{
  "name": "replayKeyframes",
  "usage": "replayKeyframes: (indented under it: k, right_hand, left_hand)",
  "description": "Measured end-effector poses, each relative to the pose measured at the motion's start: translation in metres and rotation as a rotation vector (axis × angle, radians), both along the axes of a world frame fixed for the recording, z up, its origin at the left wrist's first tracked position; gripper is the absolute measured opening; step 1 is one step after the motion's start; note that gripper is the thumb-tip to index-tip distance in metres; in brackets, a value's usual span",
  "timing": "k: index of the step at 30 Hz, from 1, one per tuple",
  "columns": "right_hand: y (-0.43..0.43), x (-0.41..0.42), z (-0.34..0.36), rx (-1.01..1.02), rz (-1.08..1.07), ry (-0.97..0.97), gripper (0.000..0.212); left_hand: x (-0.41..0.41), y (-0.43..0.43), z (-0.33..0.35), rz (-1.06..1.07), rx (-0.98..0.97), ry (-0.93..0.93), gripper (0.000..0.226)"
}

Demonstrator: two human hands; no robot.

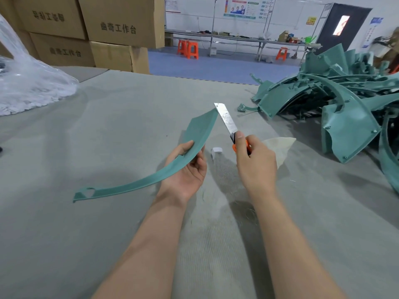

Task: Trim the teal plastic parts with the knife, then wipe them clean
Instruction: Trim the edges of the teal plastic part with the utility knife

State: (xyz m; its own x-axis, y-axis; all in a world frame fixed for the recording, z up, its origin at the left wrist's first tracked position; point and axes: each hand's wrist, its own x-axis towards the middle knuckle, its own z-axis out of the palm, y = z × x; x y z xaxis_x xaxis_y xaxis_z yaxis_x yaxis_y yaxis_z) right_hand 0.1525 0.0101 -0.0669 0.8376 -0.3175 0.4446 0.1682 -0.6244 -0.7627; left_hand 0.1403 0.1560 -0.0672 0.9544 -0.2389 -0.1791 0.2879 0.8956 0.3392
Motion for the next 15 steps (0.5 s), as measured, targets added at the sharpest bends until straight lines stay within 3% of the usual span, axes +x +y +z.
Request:
replayKeyframes:
  k: [15]
  right_hand:
    - [0.0016,-0.0022,0.002,-0.012,0.063,0.03,0.062]
  left_hand:
    - [-0.0007,-0.0007,0.0013,0.001,-0.057,0.047,0.009]
